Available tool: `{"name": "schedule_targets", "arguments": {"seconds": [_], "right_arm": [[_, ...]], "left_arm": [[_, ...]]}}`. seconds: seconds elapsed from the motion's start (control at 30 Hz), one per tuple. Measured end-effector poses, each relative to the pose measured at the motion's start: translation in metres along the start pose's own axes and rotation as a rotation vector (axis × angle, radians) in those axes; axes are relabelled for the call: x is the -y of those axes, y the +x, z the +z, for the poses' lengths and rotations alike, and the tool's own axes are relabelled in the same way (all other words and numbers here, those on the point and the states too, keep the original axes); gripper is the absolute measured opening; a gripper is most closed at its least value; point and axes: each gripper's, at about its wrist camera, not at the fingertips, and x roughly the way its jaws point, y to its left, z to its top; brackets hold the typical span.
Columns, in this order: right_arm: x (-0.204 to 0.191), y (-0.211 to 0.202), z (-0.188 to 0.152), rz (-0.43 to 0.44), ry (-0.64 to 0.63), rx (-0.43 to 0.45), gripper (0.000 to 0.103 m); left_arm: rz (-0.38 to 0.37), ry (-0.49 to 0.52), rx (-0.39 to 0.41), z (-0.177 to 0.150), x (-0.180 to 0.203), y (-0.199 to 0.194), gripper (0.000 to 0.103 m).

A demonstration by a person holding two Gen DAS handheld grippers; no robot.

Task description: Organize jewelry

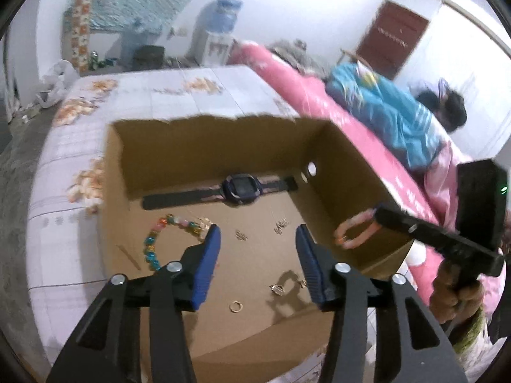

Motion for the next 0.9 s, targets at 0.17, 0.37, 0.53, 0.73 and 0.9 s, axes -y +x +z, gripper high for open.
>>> {"name": "schedule_targets", "arguments": {"seconds": [0.17,0.37,0.53,0.73,0.9], "right_arm": [[-0.008,0.003,0.001,-0.146,-0.045,-0.003,0.015],[-0.012,-0.014,-0.004,-0.255,-0.085,0.042,0.017],[-0.002,-0.044,-0.009,-0.382,-0.072,0.14,0.041],[0.037,-0.05,-0.01,-0.362,0.085,0.109,0.053],[0.043,-0.025,-0.015,-0.208,0.134,-0.028,0.056]], "left_arm": [[0.025,-0.015,0.051,-0.007,-0.008,-0.024,0.061],[0.071,-0.008,0.091,-0.018,-0.015,-0.045,0.073],[0.11,-0.034,0.132,-0.027,-0.027,-0.063,0.083],[0.093,-0.137,0.049,-0.042,-0.05,-0.05,0.088],[-0.033,-0.206,-0.047,-0.058,-0.049,-0.025,0.088]]}}
